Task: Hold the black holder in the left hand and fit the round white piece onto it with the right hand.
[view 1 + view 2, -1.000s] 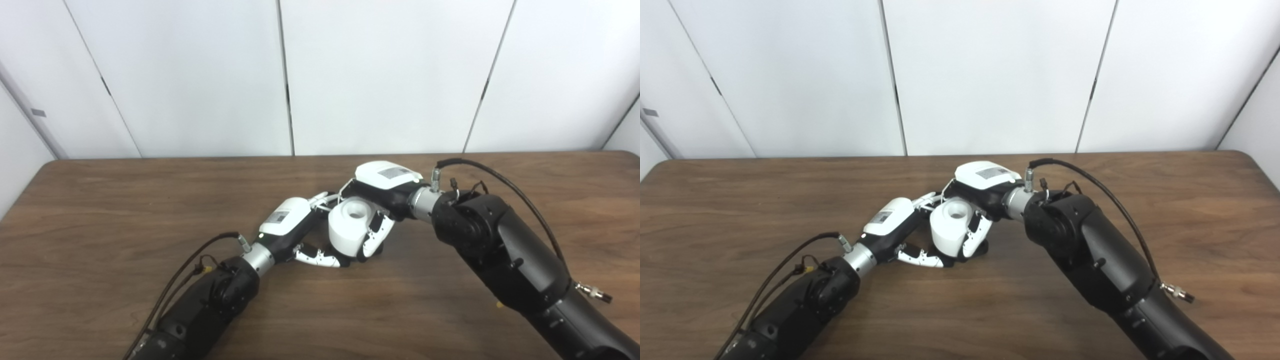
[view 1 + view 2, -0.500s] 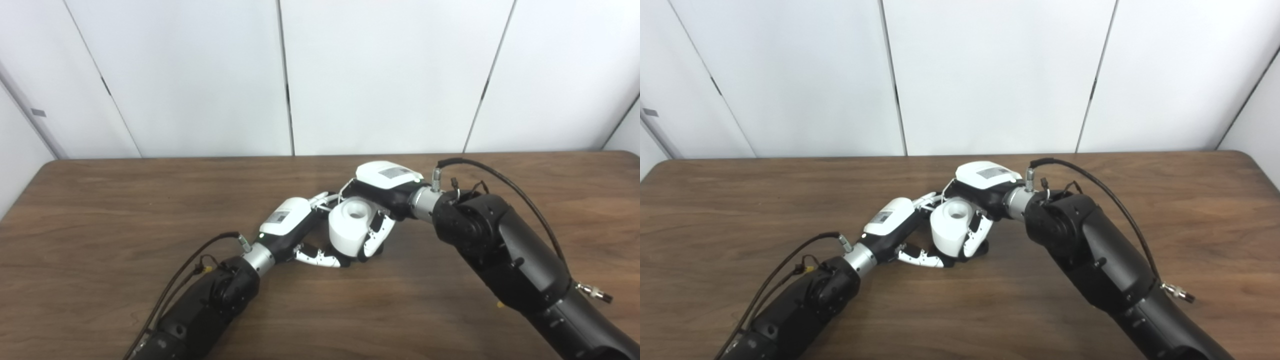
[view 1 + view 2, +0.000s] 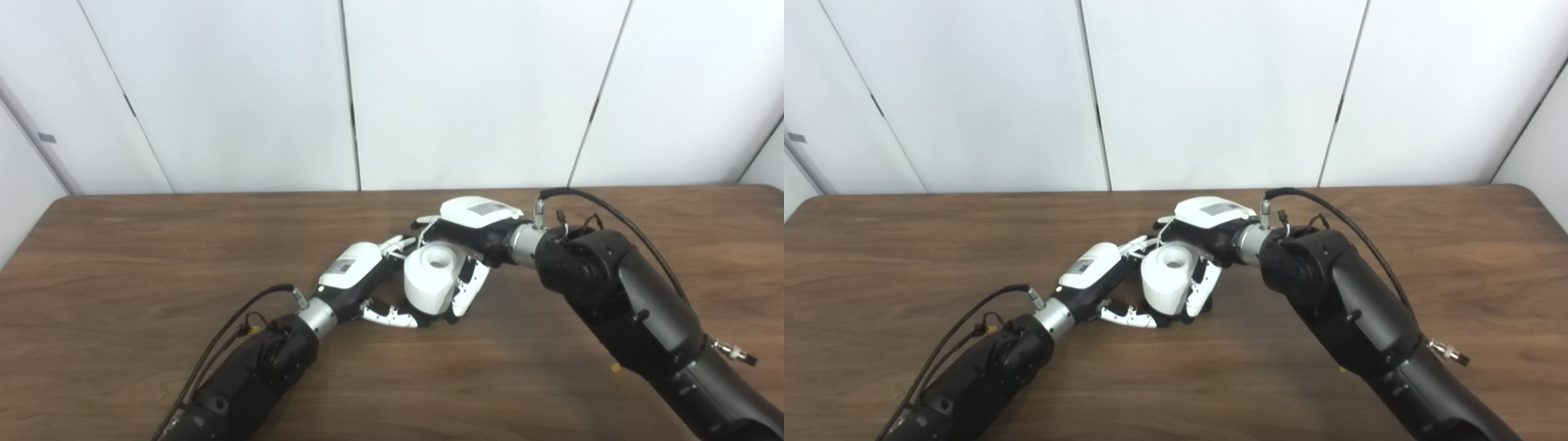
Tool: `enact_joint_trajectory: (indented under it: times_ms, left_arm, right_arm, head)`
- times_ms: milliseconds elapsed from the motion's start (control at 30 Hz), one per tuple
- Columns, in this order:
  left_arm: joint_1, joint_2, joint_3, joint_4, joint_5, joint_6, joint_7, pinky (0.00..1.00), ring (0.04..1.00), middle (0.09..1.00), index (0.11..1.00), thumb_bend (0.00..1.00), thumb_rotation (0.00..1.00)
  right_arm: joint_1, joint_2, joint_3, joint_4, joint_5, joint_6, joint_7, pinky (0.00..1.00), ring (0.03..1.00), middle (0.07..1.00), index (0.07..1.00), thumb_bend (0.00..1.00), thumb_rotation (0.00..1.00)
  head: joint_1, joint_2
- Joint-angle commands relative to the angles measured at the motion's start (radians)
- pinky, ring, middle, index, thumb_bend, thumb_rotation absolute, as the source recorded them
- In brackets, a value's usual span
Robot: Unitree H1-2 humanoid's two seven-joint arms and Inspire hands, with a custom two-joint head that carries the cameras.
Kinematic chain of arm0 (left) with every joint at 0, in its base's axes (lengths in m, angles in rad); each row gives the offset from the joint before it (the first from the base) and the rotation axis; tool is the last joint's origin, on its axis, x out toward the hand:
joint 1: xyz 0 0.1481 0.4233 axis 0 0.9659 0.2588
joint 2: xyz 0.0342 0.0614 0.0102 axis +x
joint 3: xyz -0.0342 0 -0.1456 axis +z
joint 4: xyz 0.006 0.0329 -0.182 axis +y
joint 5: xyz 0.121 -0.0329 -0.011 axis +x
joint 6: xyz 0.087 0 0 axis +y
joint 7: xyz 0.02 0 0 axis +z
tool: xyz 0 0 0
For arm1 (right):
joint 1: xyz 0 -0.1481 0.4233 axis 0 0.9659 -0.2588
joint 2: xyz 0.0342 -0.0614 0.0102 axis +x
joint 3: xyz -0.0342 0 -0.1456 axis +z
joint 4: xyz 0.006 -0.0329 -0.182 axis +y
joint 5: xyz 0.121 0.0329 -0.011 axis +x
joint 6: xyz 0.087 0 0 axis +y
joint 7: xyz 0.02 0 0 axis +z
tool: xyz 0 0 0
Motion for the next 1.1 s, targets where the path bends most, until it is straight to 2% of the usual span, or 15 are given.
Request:
enact_joint_trajectory:
  times_ms: [0, 633, 700, 933, 1000, 1067]
  left_arm:
    - [0.018, -0.01, -0.028, 0.035, 0.031, 0.007, -0.075, 0.89, 0.97, 0.938, 0.48, 0.52, 0.07]
    - [0.017, -0.008, -0.028, 0.036, 0.038, 0.01, -0.076, 0.89, 0.971, 0.94, 0.48, 0.52, 0.07]
    - [0.016, -0.008, -0.027, 0.037, 0.037, 0.014, -0.08, 0.89, 0.973, 0.942, 0.48, 0.52, 0.07]
    - [0.014, -0.002, -0.025, 0.044, 0.037, 0.007, -0.078, 0.89, 0.971, 0.941, 0.48, 0.52, 0.07]
    - [0.013, -0.001, -0.024, 0.048, 0.038, 0.003, -0.075, 0.89, 0.972, 0.941, 0.48, 0.52, 0.07]
    - [0.011, 0.001, -0.024, 0.051, 0.039, -0.002, -0.073, 0.89, 0.971, 0.94, 0.48, 0.52, 0.07]
  right_arm:
    - [-0.049, -0.015, -0.022, -0.029, -0.003, 0.001, -0.004, 0.75, 0.859, 0.938, 1.0, 1.0, 0.24]
    - [-0.098, -0.058, -0.052, -0.091, -0.018, 0.015, 0.067, 0.74, 0.854, 0.933, 1.0, 1.0, 0.26]
    - [-0.106, -0.069, -0.058, -0.096, -0.016, 0.016, 0.082, 0.72, 0.841, 0.926, 1.0, 1.0, 0.26]
    - [-0.126, -0.144, -0.105, -0.156, -0.013, 0.034, 0.157, 0.67, 0.828, 0.911, 1.0, 1.0, 0.25]
    - [-0.12, -0.168, -0.129, -0.162, 0.001, 0.035, 0.155, 0.66, 0.829, 0.91, 1.0, 1.0, 0.24]
    - [-0.102, -0.183, -0.169, -0.155, 0.032, 0.018, 0.121, 0.65, 0.822, 0.892, 0.954, 1.0, 0.23]
  head:
    - [0.0, 0.001]
    - [-0.008, -0.008]
    - [-0.01, -0.008]
    - [-0.023, -0.013]
    - [-0.027, -0.015]
    - [-0.029, -0.018]
